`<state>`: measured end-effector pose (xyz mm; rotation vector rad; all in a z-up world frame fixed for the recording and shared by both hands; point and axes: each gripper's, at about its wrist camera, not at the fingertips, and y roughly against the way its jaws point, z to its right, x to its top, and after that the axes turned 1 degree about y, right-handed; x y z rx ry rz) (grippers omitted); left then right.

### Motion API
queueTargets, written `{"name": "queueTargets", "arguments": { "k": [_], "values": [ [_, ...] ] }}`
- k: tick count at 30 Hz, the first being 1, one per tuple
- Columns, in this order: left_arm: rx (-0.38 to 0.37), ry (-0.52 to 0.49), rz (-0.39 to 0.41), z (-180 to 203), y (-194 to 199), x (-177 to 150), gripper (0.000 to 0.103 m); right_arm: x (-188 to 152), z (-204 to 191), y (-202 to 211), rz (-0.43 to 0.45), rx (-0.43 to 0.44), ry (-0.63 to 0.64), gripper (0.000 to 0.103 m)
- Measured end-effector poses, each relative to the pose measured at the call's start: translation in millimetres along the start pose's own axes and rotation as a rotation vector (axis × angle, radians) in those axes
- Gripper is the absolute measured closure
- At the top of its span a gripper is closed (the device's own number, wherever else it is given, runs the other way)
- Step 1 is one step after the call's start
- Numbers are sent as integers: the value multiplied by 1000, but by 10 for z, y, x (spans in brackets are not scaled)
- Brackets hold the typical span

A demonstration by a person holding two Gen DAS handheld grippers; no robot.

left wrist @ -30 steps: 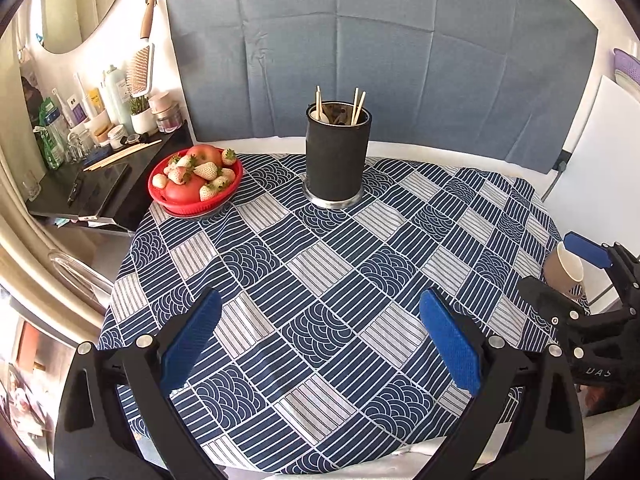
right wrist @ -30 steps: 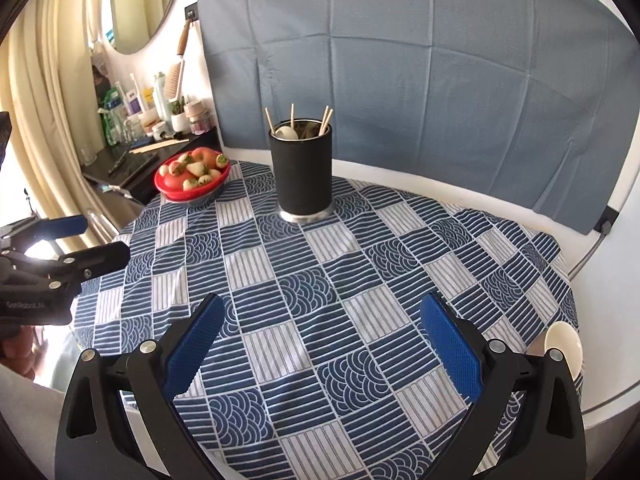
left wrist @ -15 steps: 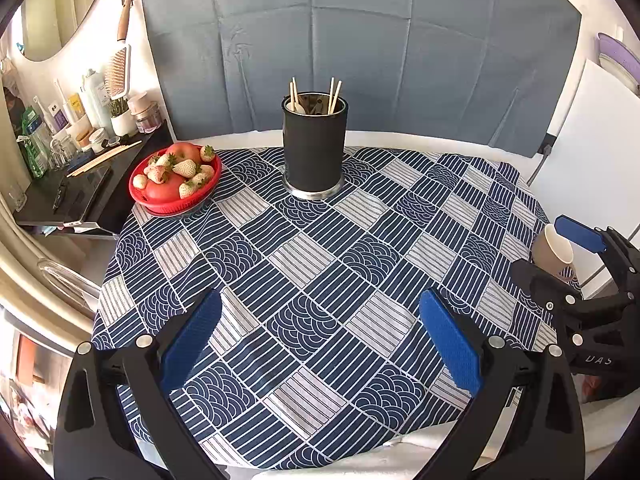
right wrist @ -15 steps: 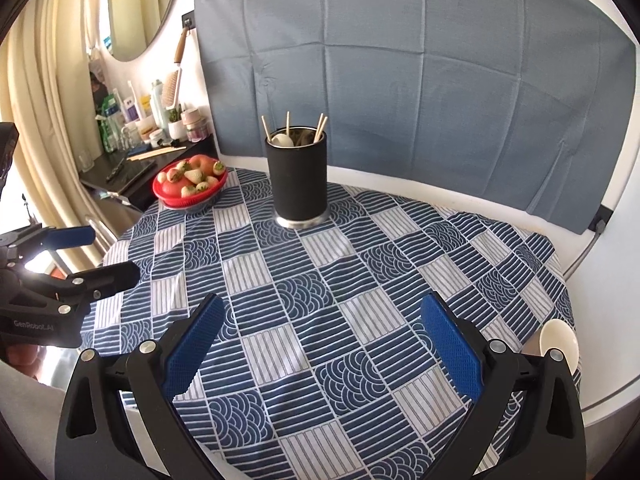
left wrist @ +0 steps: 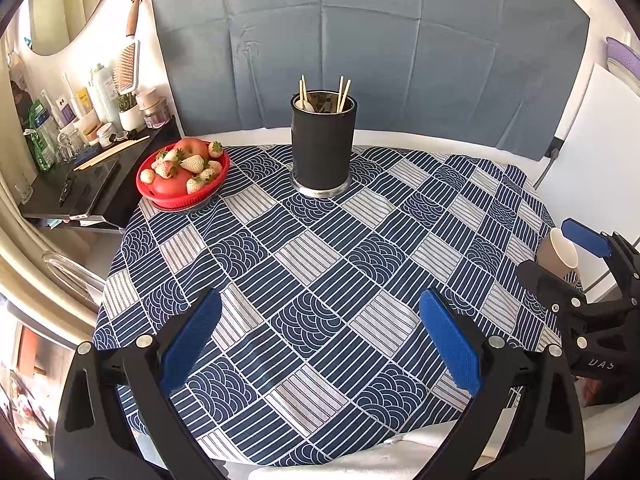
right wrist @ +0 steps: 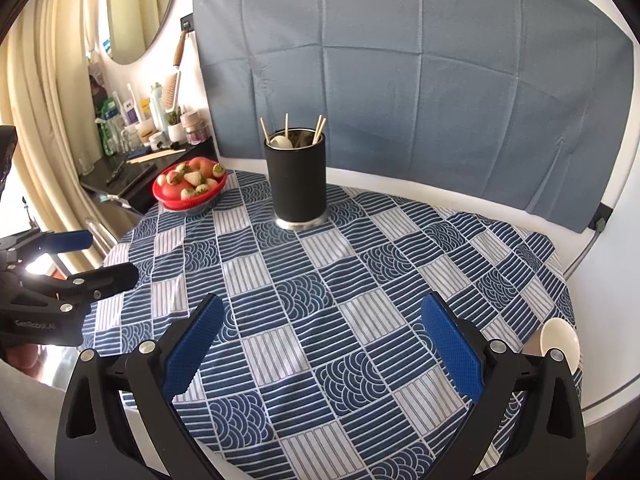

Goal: Organize utensils

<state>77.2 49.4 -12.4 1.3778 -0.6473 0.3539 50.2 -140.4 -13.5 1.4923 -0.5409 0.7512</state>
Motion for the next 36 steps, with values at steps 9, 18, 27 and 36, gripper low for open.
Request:
{"name": "queueTargets", "arguments": {
  "k": [9, 18, 27, 36],
  "values": [
    [-2, -24, 21, 29, 20, 19, 6, -8, 4, 15, 5, -1, -10, 8],
    [-2, -16, 27, 14, 36, 47, 6, 15, 1, -10, 1, 8, 1, 8],
    [24, -37, 58, 22, 66, 72, 6, 22, -9, -17, 9, 2, 36, 8],
    [-31, 38, 35, -225, -32, 134, 6, 75, 94, -157, 4, 14, 50, 8]
  ]
}}
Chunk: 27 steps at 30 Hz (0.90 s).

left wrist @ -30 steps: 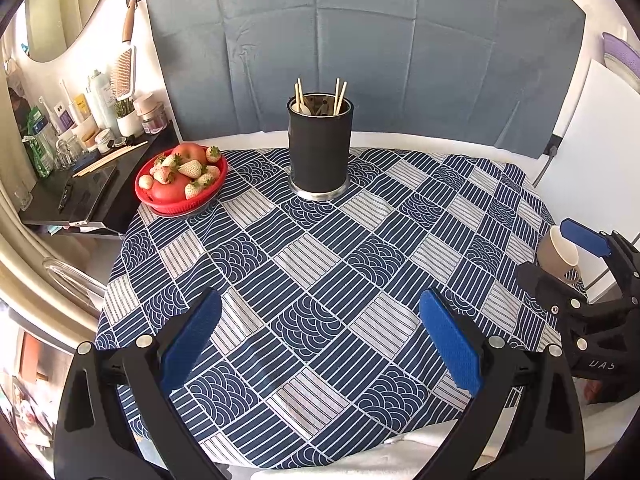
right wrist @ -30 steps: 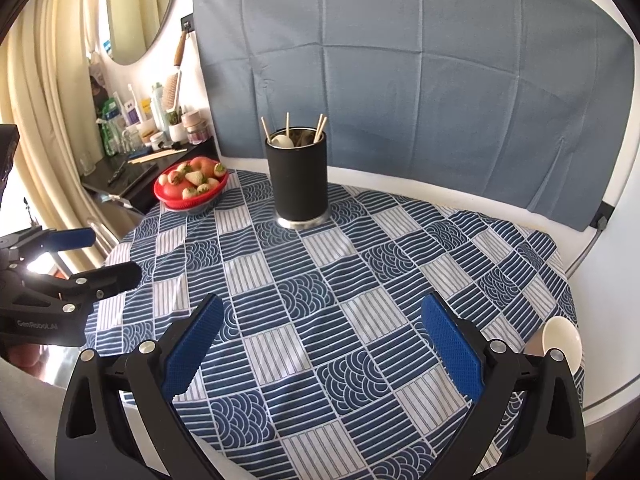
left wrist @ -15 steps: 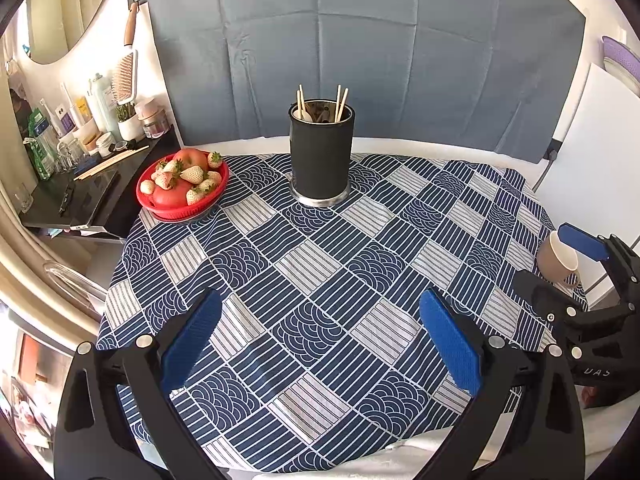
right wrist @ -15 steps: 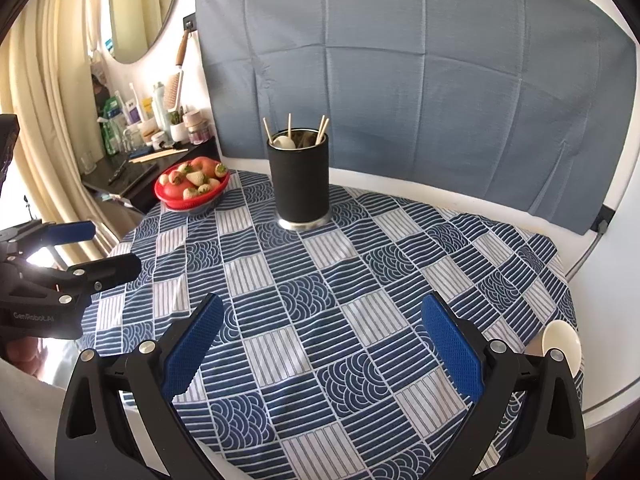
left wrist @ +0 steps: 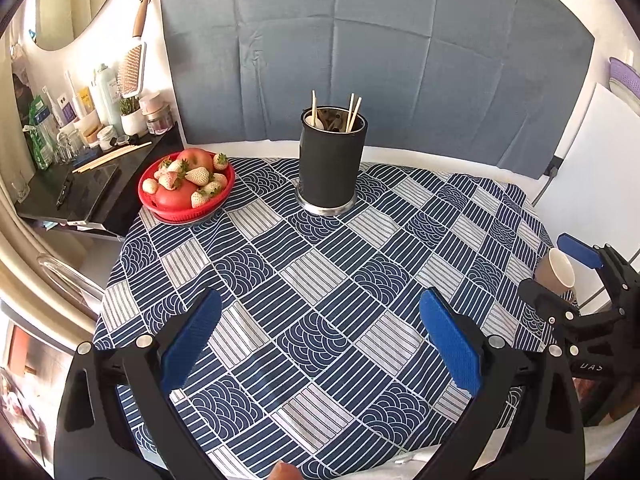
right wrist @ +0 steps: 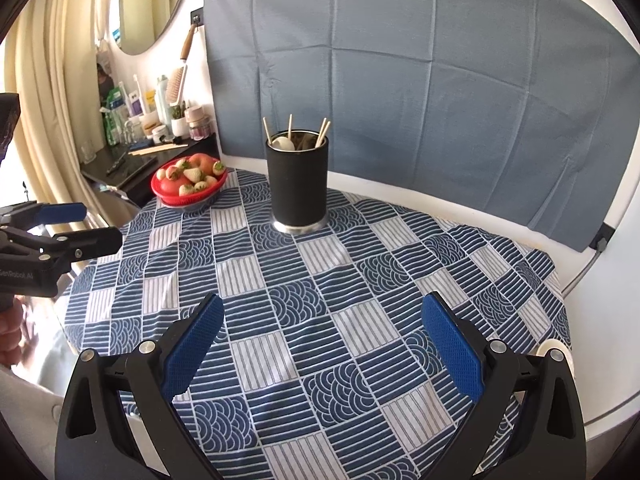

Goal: Organize utensils

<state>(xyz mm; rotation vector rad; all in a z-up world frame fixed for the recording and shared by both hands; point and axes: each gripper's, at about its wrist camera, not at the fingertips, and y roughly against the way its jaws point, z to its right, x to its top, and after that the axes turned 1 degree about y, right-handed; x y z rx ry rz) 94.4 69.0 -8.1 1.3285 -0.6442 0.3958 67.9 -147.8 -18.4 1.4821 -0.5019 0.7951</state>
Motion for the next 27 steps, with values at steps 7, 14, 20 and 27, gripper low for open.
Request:
{"name": "queueTargets", "arguments": {
  "k": [7, 14, 20, 27],
  "values": [
    [23, -47, -17, -36, -147, 4, 6, 121, 178, -241, -24, -26, -5, 8],
    [-18, -20, -53, -68, -431, -10, 6, 173, 376, -678, -50, -54, 3, 8],
    [18, -9, -107, -455, -1341, -191, 6, -240, 878, -1504, -131, 7, -126, 8],
    [-17, 29, -139, -897, -2116, -385, 6, -707, 1040, -2025, -168, -38, -81, 8]
  ]
}}
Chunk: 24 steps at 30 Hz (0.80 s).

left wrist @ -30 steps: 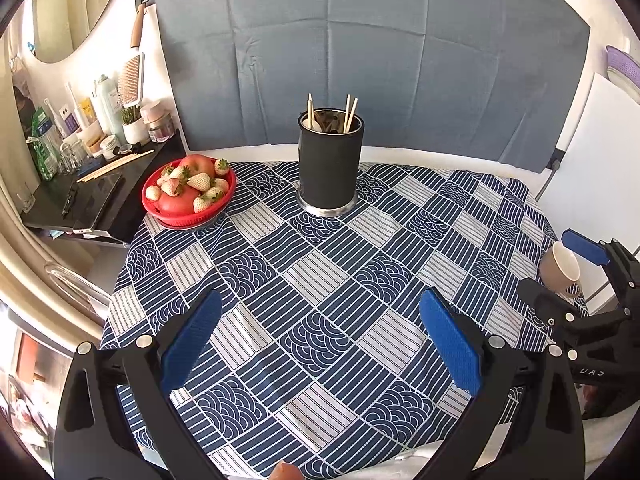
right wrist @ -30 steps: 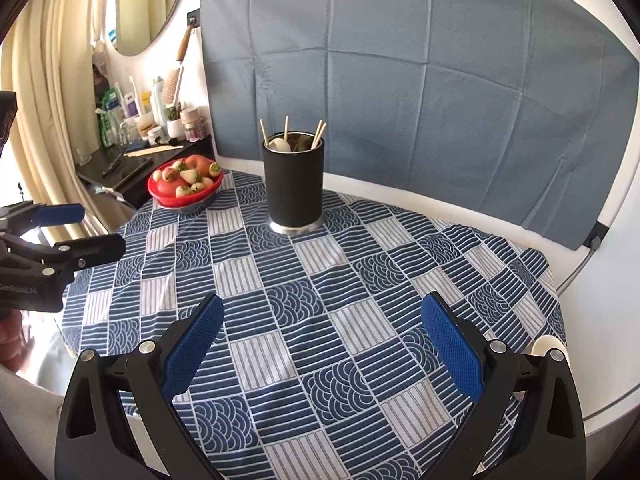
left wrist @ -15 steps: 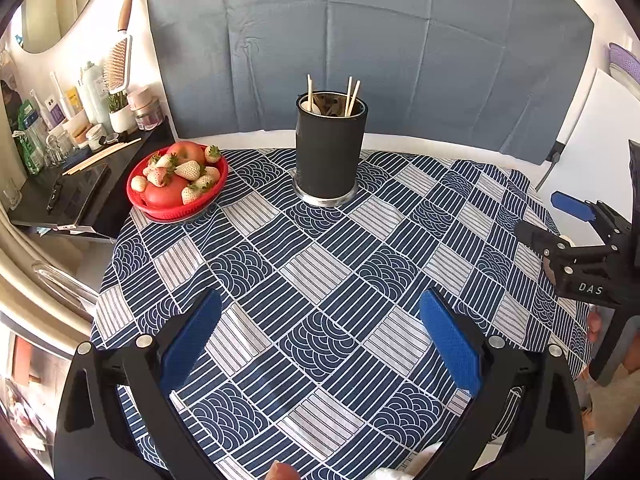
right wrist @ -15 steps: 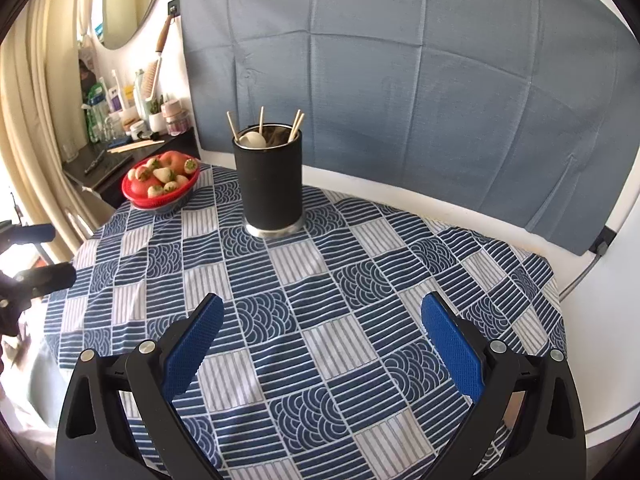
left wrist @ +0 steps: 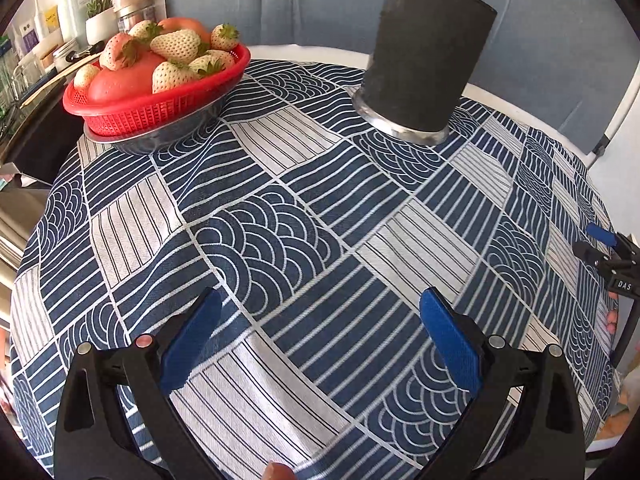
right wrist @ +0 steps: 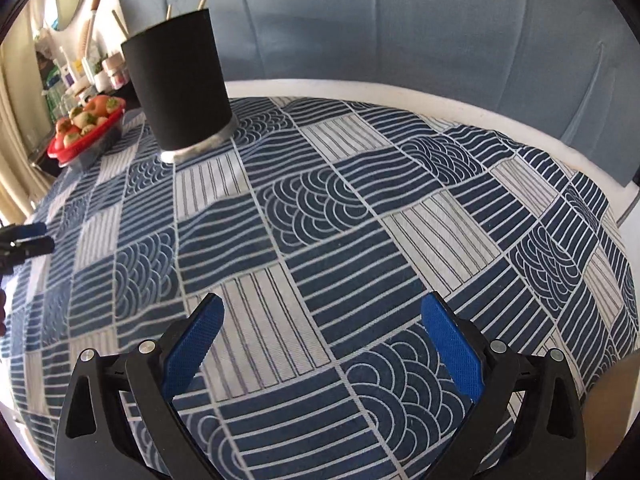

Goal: Organize utensils

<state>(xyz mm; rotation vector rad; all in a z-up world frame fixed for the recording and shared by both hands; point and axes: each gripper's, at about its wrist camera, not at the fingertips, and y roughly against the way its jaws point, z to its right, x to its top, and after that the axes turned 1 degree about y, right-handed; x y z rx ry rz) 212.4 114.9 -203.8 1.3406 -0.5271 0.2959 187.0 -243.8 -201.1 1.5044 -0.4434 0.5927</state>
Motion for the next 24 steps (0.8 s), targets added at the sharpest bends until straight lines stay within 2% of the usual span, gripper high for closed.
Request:
{"name": "queueTargets", "arguments": {
  "k": [1, 2, 3, 4, 5, 6, 13, 18, 24],
  "values": [
    [26, -16, 4, -18, -45, -1, 6, -36, 23, -41, -11, -26, 7, 8],
    [61, -33, 6, -31, -91, -3, 6, -46, 68, -80, -37, -6, -6, 7],
    [93, -52, 4, -45, -139, -12, 6, -41, 125, -63, -25, 15, -25, 7],
    [99, -70, 28, -53, -137, -18, 4, -37, 166, -73, -28, 5, -25, 8],
    [87, -74, 29, -70, -143, -12, 5, -31, 188, -91, -38, -15, 3, 8],
    [84, -79, 29, -86, -146, -1, 5, -19, 210, -96, -38, 0, 28, 8],
    [22, -167, 37, -301, -157, 43, 4, 99, 395, -150, -48, 154, 203, 6],
    [-4, -199, 36, -360, -150, 39, 4, 111, 375, -141, -48, 158, 214, 7],
    [-2, -203, 36, -342, -157, 42, 4, 125, 382, -158, -49, 158, 214, 6]
  ]
}}
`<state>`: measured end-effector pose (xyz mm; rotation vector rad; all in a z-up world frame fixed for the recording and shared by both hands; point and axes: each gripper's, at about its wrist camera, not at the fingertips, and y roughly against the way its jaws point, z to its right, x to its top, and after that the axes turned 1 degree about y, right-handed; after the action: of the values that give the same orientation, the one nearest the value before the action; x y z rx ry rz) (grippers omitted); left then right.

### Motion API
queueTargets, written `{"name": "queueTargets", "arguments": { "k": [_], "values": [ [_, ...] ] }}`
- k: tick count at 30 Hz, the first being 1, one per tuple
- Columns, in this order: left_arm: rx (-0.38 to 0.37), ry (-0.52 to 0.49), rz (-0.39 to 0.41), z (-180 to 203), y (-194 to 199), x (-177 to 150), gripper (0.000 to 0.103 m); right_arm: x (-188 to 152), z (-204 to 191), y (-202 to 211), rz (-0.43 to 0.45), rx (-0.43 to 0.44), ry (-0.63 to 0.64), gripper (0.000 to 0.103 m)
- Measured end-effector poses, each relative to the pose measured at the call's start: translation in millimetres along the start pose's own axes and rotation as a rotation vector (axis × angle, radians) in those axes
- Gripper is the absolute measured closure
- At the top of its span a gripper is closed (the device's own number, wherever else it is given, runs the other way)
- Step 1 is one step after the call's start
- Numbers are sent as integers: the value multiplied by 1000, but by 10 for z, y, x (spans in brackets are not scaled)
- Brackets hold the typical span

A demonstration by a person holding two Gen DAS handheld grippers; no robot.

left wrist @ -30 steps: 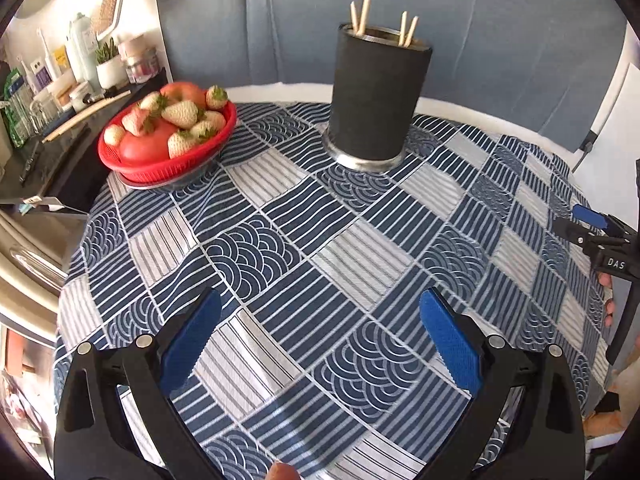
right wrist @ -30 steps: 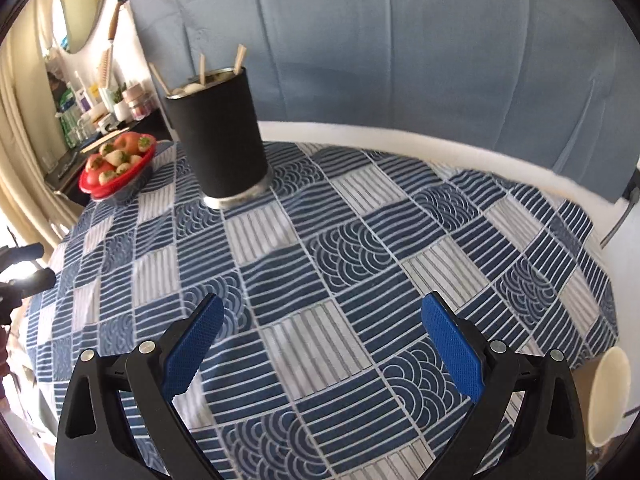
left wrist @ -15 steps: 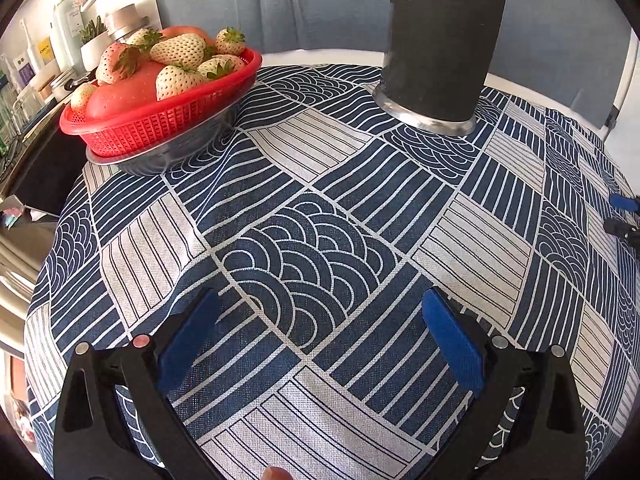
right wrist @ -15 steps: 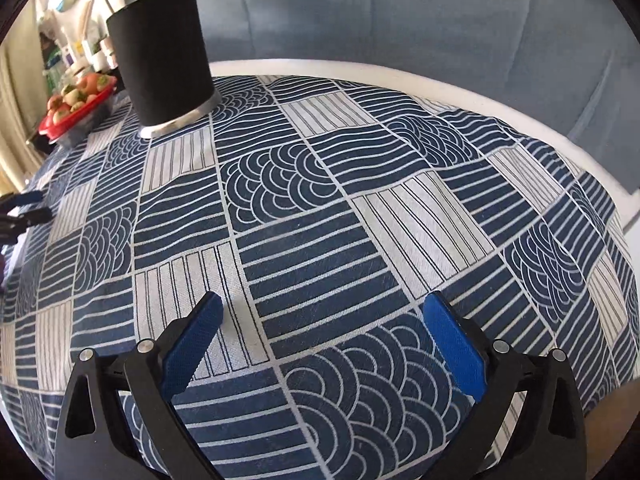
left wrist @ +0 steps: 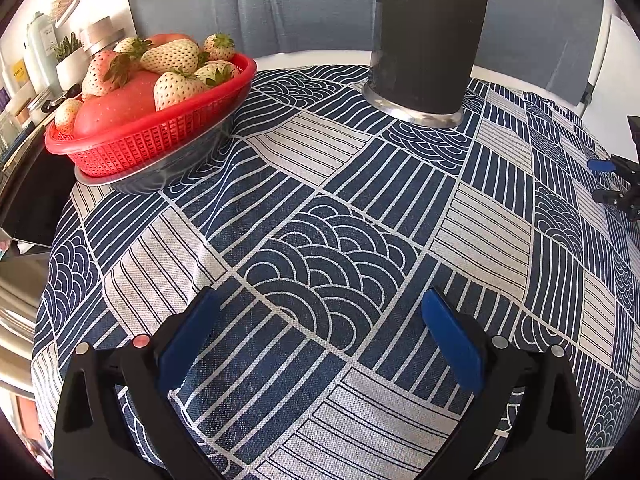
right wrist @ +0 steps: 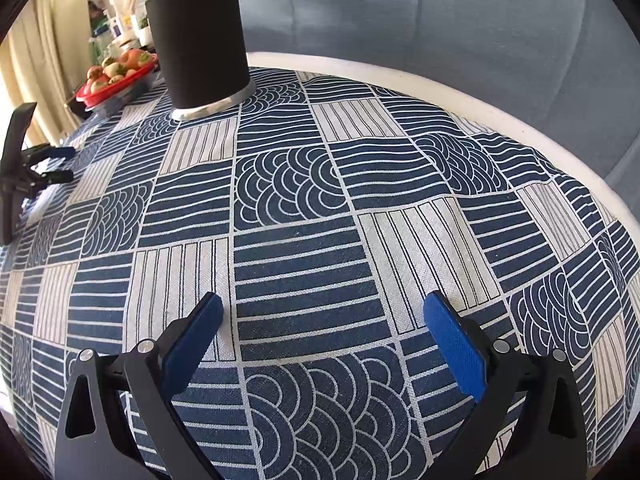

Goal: Organize utensils

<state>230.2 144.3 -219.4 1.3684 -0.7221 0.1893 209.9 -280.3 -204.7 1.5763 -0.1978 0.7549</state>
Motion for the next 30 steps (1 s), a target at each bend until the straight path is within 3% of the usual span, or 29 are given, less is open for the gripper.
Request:
{"name": "queueTargets", "arguments": {
  "k": [30],
  "values": [
    [1, 1, 1, 0, 0, -3, 4, -10, 1, 9, -1, 0, 0, 6]
  ]
}}
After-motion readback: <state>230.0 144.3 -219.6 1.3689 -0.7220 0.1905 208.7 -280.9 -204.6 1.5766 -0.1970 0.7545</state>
